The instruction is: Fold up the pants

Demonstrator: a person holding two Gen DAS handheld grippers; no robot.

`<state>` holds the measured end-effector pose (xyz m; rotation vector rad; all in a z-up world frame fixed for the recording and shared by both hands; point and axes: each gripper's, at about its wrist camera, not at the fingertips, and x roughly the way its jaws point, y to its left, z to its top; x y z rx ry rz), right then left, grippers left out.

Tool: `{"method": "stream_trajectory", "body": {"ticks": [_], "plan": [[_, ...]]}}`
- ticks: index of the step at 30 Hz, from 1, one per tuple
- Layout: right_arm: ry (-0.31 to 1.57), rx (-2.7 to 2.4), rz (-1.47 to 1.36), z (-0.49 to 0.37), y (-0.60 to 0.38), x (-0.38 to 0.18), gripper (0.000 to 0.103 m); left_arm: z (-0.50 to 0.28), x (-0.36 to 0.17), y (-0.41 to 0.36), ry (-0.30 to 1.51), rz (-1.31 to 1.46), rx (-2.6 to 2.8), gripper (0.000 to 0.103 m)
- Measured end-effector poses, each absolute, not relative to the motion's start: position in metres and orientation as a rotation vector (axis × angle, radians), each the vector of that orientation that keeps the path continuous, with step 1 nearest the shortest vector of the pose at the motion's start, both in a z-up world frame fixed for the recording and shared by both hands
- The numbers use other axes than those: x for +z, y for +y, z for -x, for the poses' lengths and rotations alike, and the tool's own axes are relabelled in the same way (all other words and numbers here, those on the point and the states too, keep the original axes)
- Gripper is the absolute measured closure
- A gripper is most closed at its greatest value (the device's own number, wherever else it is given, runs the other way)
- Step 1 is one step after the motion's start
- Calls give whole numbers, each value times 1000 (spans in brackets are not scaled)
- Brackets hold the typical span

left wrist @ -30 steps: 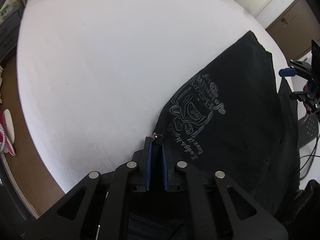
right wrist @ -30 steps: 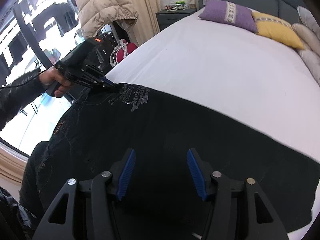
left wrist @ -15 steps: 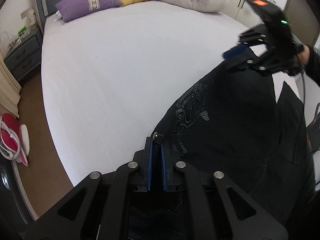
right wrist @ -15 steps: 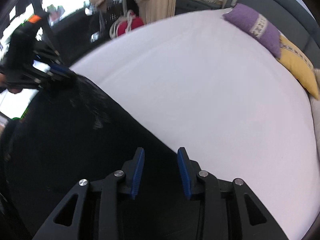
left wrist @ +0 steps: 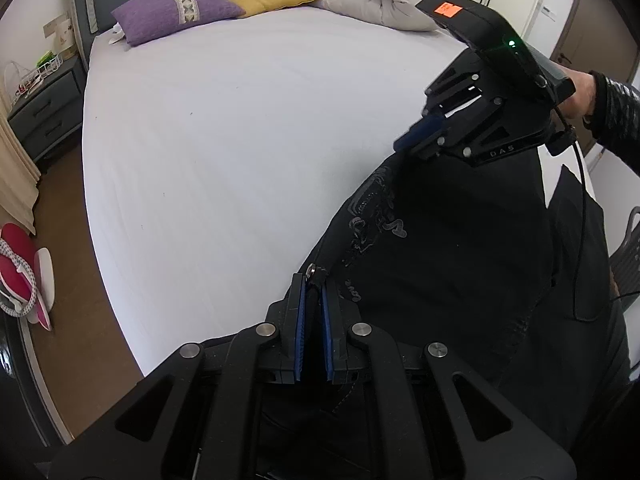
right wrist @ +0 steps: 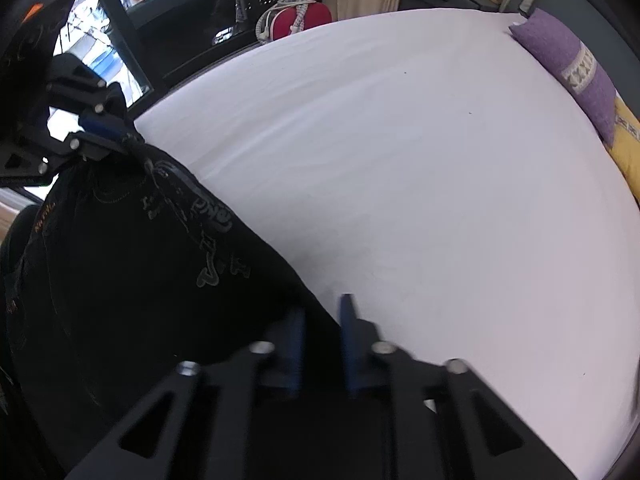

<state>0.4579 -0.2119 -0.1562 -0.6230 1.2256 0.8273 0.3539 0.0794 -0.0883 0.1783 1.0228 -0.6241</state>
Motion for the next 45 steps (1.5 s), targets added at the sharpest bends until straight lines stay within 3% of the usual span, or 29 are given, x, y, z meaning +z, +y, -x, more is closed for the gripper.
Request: {"method": "stream_trajectory", "body": {"ticks": [6, 18, 33, 45], "plan": [[1223, 784, 511, -452, -224, -149, 99, -351, -85, 82, 1014, -151, -611, 97], [1201, 768, 107, -399, -240, -132, 99, -308, -55, 80, 984, -106, -625, 97], [1093, 881, 781, -190, -253, -87, 99, -145, -41, 47, 1013, -286, -769, 97], [1064, 936, 1113, -82, -242, -118, 99, -62, -67, 29, 1142, -312, -868, 97]]}}
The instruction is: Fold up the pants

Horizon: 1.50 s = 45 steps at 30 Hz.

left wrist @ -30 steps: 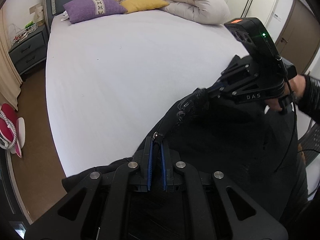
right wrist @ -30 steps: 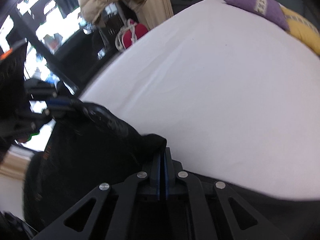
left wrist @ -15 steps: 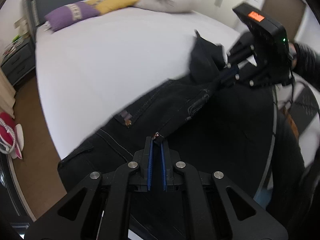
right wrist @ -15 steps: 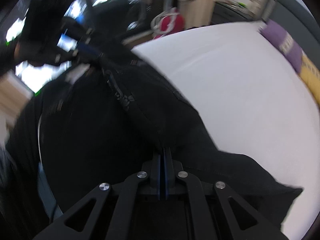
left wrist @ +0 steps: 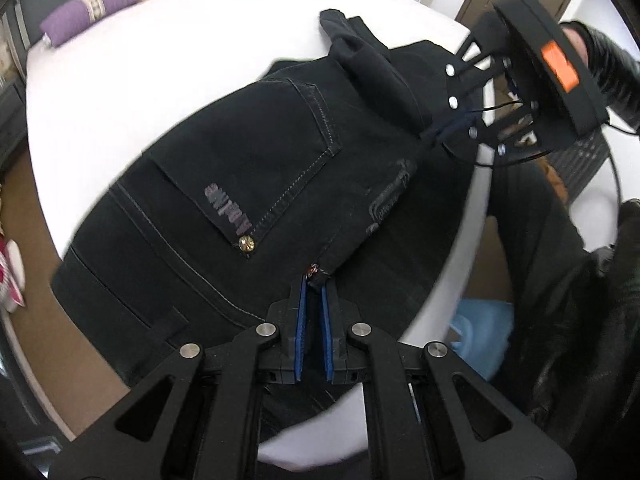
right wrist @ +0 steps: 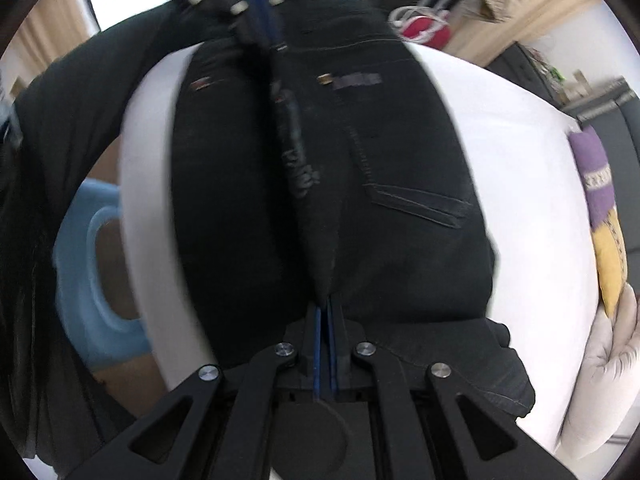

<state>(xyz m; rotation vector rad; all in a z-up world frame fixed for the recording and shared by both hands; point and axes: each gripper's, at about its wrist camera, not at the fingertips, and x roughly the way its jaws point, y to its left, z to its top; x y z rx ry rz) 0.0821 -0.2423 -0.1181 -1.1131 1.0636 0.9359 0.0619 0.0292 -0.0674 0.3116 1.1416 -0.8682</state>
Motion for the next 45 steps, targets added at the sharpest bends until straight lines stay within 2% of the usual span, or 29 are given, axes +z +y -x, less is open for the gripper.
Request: {"method": "stream_trajectory", "body": {"ticks": [27, 32, 41, 45], "plan": [[985, 843, 1297, 12, -210, -143, 98, -35, -83, 37, 1171, -386, -873, 97], [1005, 819, 1273, 9, -205, -154, 98, -46, -84, 41, 1175, -306, -858, 92], [1007, 780, 1228, 8, -202, -153, 96, -44, -57, 75, 1225, -353, -785, 88], [1007, 759, 1200, 7, -199, -154, 96, -49, -35, 79, 1171, -290, -747, 88]]}}
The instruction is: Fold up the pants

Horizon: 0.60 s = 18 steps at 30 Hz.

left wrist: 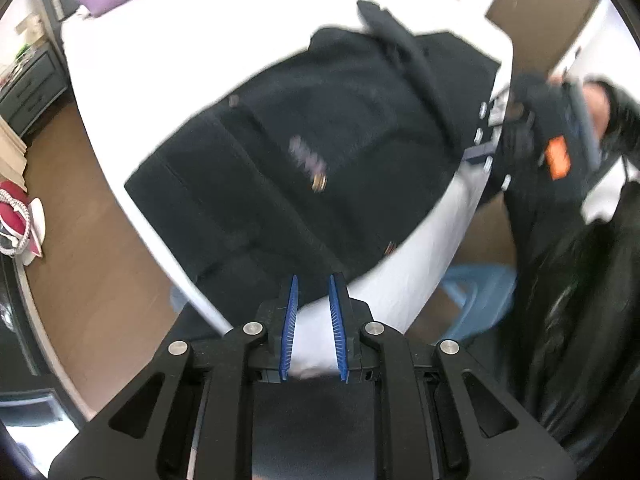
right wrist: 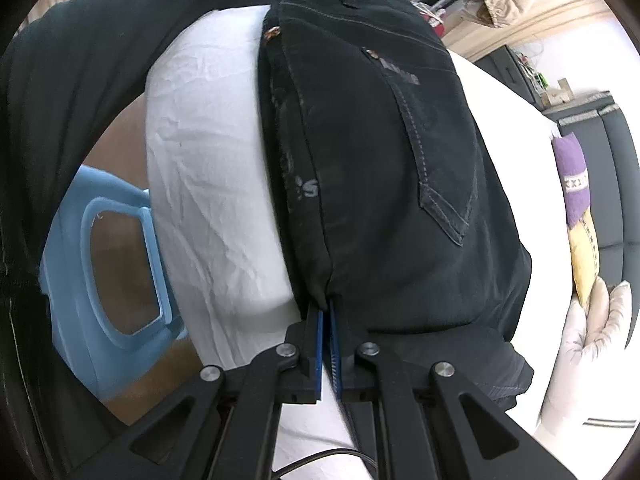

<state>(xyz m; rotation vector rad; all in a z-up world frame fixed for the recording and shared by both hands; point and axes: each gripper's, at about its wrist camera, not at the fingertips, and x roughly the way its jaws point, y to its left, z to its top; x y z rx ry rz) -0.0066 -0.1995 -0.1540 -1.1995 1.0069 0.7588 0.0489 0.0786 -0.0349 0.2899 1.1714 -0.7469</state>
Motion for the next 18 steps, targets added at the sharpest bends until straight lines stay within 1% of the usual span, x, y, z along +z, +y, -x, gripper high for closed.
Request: {"method": "stream_trajectory", "body": {"ticks": [4, 6, 8, 9, 10, 12, 16, 18], "plan": [[1012, 734, 1133, 4, -202, -151, 95, -61, -21, 38, 1075, -190, -783, 88], [1019, 720, 1088, 2, -204, -148, 94, -71, -25, 17, 1052, -142, -775, 87], [1030, 709, 1020, -1, -209, -143, 92, -87, -41, -6, 1067, -76, -762, 88], [1042, 707, 977, -3, -212, -140, 86, -96, -52, -14, 1088, -45, -748, 88], [1063, 713, 916, -5, -217, -135, 70, -105, -70, -21, 1130, -15, -713, 88], [1107, 739, 768, -10, -232, -120, 59, -110, -97, -27, 1185, 12, -671, 88], [1153, 713, 418, -42, -274, -83, 59, -113, -108, -11, 1167, 190, -688, 88], [1139, 689, 213, -74, -295, -62, 59, -113, -110, -12, 1167, 194, -689, 88]]}}
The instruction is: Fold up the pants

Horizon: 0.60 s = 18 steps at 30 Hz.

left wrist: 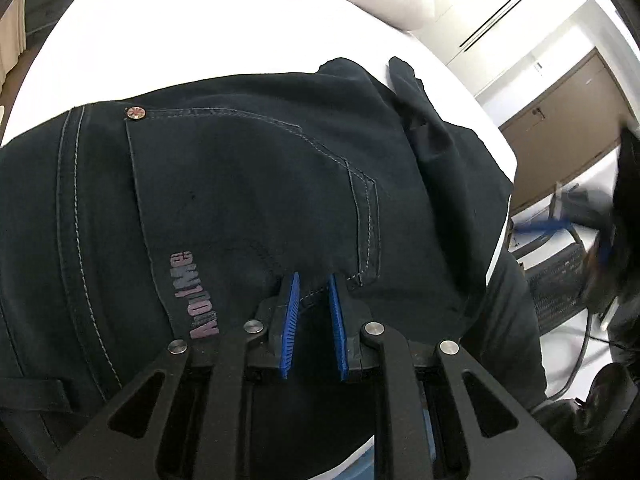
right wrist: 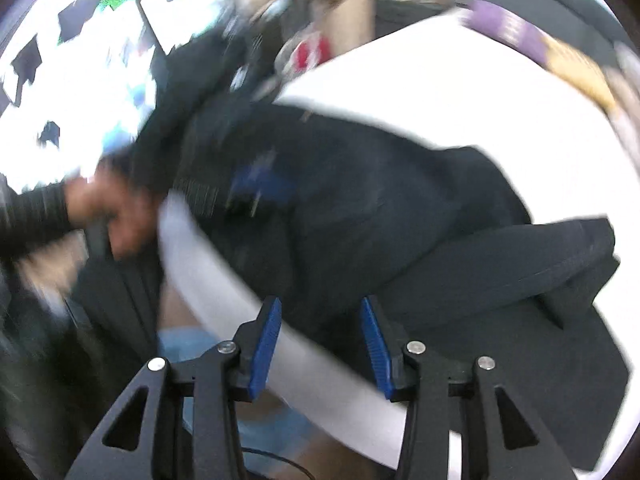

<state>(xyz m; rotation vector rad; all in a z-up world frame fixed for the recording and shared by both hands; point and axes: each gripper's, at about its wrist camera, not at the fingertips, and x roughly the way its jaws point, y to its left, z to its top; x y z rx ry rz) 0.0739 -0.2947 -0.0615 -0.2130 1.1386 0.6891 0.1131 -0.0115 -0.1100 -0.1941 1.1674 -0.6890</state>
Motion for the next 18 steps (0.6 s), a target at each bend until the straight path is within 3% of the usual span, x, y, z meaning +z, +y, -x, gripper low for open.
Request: {"method": "stream_trajectory", "body": {"ticks": [5, 14, 15, 16, 18], "plan": [[1167, 713, -112, -150, -289, -55, 59, -115, -113, -21, 1157, 214, -665, 88], [1394, 686, -422, -251, -244, -165, 59, -102, -119, -11, 1132, 251, -647, 88], [1399, 637, -441, -257, -250, -174, 64, -102, -119, -11, 1133, 253, -646, 88], [1396, 610, -484, -264, -258, -181, 81, -98, -122, -8, 1133, 254, -646, 88], [1374, 529, -566, -276, -282, -189, 95, -98, -122, -8, 1132, 257, -646, 88]]}}
